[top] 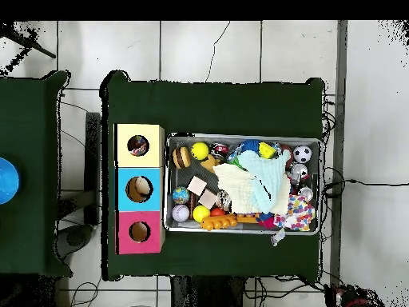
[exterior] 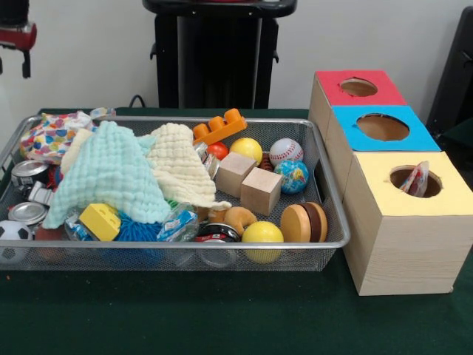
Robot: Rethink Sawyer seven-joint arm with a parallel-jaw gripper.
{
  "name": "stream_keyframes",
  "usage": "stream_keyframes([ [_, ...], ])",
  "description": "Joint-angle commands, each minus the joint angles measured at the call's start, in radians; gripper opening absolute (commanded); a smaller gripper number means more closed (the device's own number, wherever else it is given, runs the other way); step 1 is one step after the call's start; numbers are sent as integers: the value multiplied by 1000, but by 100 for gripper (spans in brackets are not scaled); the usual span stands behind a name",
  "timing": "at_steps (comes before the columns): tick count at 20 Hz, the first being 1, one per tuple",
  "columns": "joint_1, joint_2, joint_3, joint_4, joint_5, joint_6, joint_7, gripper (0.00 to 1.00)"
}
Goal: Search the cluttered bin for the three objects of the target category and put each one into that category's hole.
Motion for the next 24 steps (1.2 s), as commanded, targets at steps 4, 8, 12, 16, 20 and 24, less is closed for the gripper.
stream_keyframes([
  [4, 114, -202, -40, 218, 109, 106, 133, 100],
  [8, 147, -202, -16, 243, 149, 102, 128, 100],
  [12, 213, -170, -55, 233, 176, 122, 161, 100],
  [16, 222, -293, 14, 274, 270, 183, 85, 100],
  [20, 253, -268, 74, 221, 313, 191, 58, 100],
  [24, 323, -219, 57, 136, 338, 233, 87, 100],
])
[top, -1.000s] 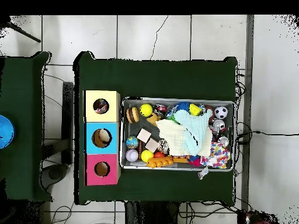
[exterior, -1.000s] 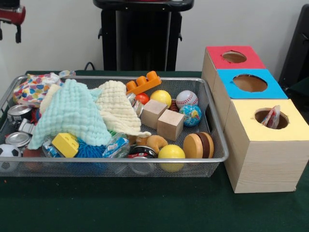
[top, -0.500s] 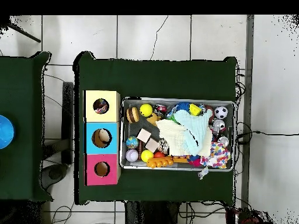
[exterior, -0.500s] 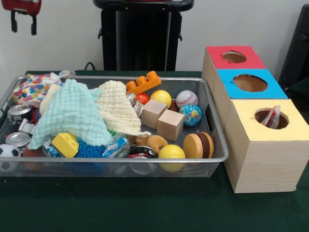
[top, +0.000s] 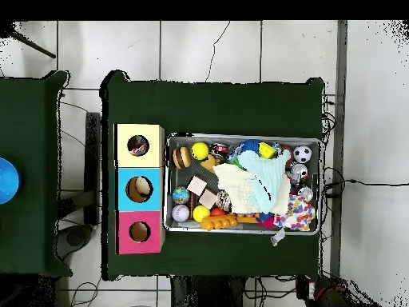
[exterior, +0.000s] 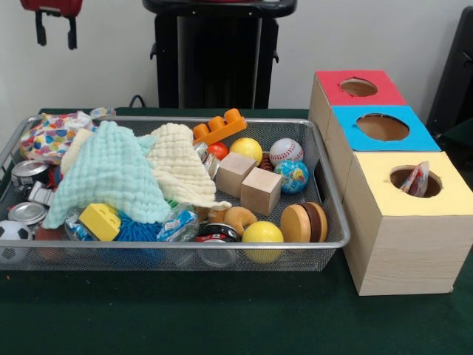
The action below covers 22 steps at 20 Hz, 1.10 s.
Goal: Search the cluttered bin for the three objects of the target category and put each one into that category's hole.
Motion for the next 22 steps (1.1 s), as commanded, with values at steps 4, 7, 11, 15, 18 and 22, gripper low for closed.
stream_keyframes([
  [4, 119, 63, 103, -151, 123, 182, 84, 100],
  [7, 144, 101, 118, -198, 147, 170, 89, 100],
  [11, 168, 146, 132, -293, 174, 222, 57, 100],
  [15, 177, 205, 160, -383, 190, 252, 19, 100],
  [18, 196, 223, 173, -432, 205, 284, 11, 100],
  [22, 217, 221, 154, -439, 210, 304, 28, 100],
])
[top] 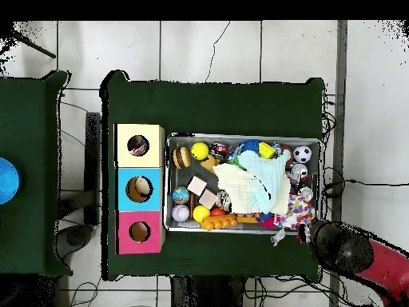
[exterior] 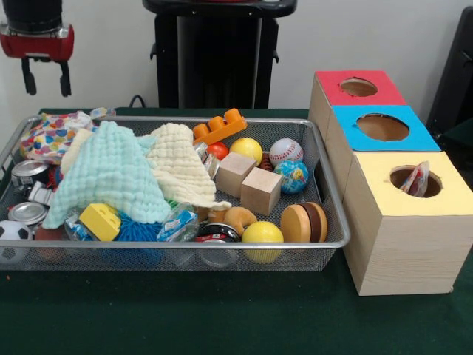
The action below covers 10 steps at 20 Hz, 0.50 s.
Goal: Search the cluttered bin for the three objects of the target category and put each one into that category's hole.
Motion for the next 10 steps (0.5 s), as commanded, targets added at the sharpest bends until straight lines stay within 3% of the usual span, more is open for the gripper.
stream_keyframes([
  [1, 44, 71, 78, -145, 42, 125, 40, 100],
  [3, 50, 111, 60, -114, 30, 37, 87, 100],
  [10, 72, 200, 34, -127, 16, -60, 142, 100],
])
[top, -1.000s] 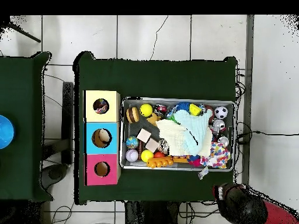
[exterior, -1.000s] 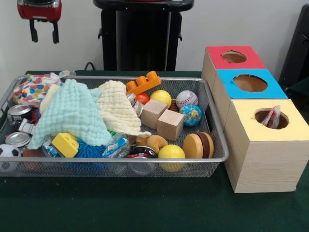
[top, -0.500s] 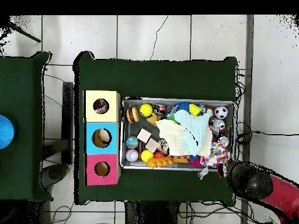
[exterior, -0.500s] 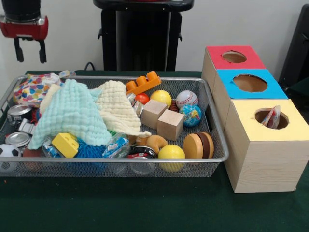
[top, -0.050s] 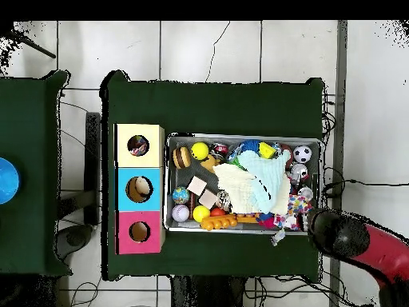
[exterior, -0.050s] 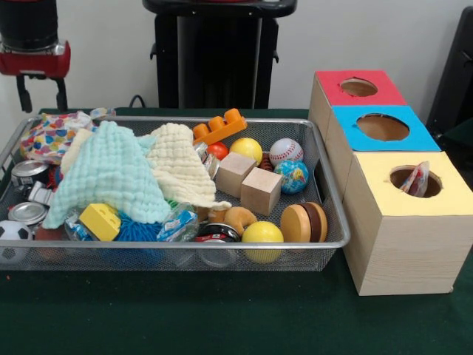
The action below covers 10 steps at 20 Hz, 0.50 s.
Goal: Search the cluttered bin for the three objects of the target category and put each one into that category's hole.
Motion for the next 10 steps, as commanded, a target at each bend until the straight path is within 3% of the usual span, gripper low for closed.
stream_keyframes([
  [1, 33, 146, 31, -57, 5, -87, 147, 100],
  [7, 50, 202, 9, -56, 4, -164, 182, 100],
  [10, 61, 264, -2, -82, 4, -219, 197, 100],
])
